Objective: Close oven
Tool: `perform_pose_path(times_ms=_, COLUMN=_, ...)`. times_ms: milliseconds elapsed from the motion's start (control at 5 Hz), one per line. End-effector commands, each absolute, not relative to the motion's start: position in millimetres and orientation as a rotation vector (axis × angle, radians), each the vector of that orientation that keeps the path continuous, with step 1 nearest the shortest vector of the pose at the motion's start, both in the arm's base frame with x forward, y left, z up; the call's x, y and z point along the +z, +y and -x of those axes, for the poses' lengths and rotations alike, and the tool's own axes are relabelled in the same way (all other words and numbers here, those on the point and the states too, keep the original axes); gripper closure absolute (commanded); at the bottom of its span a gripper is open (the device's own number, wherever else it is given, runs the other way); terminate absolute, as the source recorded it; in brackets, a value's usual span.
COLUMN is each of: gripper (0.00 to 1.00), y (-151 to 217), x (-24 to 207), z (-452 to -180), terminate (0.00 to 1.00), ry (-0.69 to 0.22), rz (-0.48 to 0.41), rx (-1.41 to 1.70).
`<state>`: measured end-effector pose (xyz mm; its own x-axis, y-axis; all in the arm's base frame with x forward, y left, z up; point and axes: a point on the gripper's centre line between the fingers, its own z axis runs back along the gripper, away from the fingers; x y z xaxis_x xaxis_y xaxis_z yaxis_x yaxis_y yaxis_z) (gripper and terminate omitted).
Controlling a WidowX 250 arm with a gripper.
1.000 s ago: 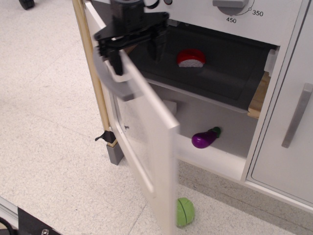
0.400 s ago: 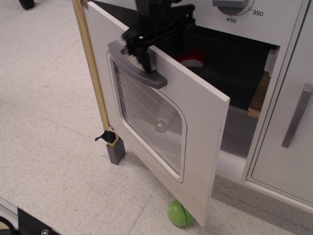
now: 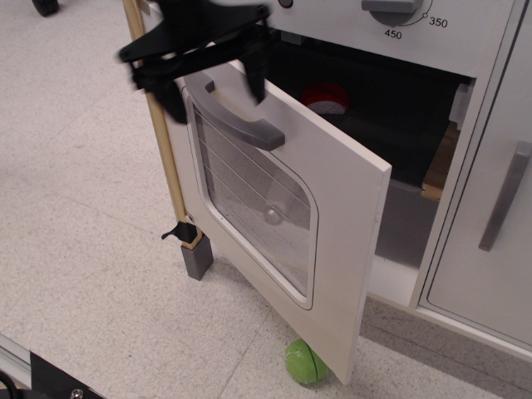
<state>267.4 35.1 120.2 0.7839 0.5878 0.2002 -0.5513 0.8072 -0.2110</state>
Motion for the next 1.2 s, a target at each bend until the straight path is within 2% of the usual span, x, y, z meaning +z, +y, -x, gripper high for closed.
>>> perform_pose_path(times_ms=0, gripper=0.0, y=31.7, x=77.6, z=-268.6, terminate=0.0, ry=-0.215, rz=0.092, rx=0.357)
perform_pose_path(times_ms=200, gripper=0.0, y=12.5, x=52.5, z=-272.8, terminate=0.0, ry=-0.214, rz=0.09, rx=0.24)
perform_pose_path(times_ms=400, gripper=0.0, y=-0.2, x=43.7, z=-280.0, terminate=0.0, ry=-0.235, rz=0.12, rx=0.204)
perform_pose_path(times_ms=600, gripper=0.0, y=-14.3, x=41.4, z=-292.9, terminate=0.0, ry=-0.242, rz=0.177, rx=0.164)
perform_pose_path(times_ms=1000, gripper=0.0, y=-30.4, x=36.7, z=-331.1, terminate=0.0, ry=-0.299, rz=0.163, rx=0.176)
